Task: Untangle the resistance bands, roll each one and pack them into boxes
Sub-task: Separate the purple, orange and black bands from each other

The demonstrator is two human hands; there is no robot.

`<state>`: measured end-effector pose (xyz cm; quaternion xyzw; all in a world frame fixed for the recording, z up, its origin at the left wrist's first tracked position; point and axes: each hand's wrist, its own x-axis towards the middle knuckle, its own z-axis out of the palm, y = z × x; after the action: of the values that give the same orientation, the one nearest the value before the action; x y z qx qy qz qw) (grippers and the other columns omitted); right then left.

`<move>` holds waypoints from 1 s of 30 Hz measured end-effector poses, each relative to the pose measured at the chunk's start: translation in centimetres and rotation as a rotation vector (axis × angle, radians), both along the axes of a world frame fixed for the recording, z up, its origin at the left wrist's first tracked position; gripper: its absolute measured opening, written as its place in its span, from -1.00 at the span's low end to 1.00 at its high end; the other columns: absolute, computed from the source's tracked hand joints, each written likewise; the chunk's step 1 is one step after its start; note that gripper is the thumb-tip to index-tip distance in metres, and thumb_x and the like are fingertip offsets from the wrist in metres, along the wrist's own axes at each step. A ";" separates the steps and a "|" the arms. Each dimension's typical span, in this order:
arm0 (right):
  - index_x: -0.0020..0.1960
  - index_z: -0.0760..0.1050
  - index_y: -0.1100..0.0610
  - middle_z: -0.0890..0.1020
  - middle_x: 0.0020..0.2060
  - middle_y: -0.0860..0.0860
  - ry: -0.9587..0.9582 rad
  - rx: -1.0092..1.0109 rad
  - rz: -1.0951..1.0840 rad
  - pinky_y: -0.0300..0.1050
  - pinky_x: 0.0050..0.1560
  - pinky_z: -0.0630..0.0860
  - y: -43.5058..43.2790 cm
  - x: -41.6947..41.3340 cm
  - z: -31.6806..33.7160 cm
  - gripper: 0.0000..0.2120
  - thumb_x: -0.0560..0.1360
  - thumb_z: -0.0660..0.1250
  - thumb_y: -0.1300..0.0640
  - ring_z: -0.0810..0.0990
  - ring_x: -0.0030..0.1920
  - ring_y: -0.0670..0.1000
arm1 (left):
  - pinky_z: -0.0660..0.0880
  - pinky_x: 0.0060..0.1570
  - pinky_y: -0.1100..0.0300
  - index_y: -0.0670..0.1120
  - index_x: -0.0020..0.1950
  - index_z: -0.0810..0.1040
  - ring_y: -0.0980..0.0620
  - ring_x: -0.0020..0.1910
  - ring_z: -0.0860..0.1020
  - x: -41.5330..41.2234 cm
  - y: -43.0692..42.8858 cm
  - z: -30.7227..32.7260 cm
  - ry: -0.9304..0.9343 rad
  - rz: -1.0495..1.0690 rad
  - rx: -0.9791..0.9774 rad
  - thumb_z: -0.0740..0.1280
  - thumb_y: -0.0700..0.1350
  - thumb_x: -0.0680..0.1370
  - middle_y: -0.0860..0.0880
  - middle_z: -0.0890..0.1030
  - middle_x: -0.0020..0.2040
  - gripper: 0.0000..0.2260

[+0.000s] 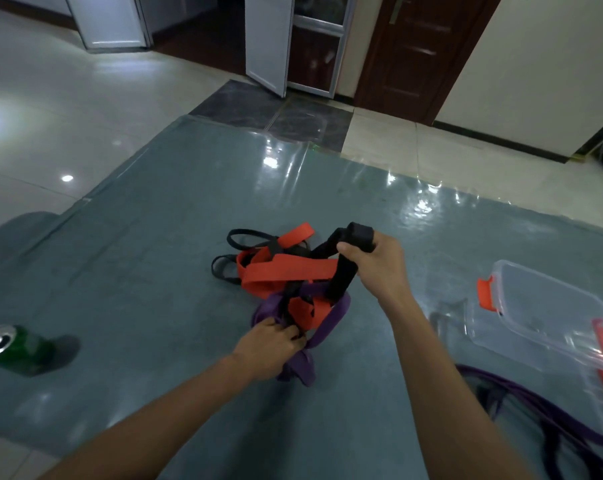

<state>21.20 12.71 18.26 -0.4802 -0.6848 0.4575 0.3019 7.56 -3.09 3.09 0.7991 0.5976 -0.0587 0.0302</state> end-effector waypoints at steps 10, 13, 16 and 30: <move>0.08 0.64 0.15 0.73 -0.12 0.03 0.233 0.026 -0.035 -0.05 -0.05 0.68 1.3 3.7 2.5 -0.85 0.51 0.44 0.23 0.72 -0.10 -0.02 | 0.53 -0.31 0.31 0.16 -0.17 0.69 0.14 -0.41 0.60 -0.6 -3.7 1.5 0.134 0.050 0.002 0.62 0.04 -0.02 0.18 0.64 -0.28 -0.57; 0.07 0.64 0.17 0.73 -0.13 0.05 0.294 0.079 -0.046 -0.04 -0.06 0.68 1.8 4.6 4.3 -0.86 0.51 0.44 0.22 0.72 -0.12 -0.01 | 0.52 -0.25 0.30 0.14 -0.16 0.71 0.12 -0.33 0.63 -3.0 -3.0 5.9 0.139 0.099 0.121 0.55 -0.12 0.07 0.18 0.64 -0.26 -0.63; 0.05 0.63 0.15 0.72 -0.11 0.08 0.418 0.120 -0.080 -0.05 -0.06 0.67 2.8 5.8 7.3 -0.87 0.51 0.45 0.21 0.72 -0.08 0.01 | 0.56 -0.10 0.19 0.11 0.08 0.68 0.00 -0.16 0.65 -5.9 -2.2 10.2 0.102 0.121 0.206 0.25 -0.14 0.26 0.12 0.66 -0.10 -0.55; 0.01 0.63 0.22 0.66 -0.23 0.12 0.221 -0.220 -0.038 -0.14 -0.32 0.50 2.5 10.5 -5.1 -0.91 0.50 0.44 0.24 0.60 -0.18 0.09 | 0.37 0.08 0.15 0.02 0.07 0.61 -0.05 -0.12 0.56 -2.1 -5.6 4.4 0.183 -0.172 0.161 0.28 -0.13 0.46 0.05 0.62 -0.06 -0.77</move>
<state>31.70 15.21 13.15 -0.4701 -0.5838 0.5742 0.3295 5.50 -8.68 7.50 0.8385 0.5299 -0.0855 -0.0938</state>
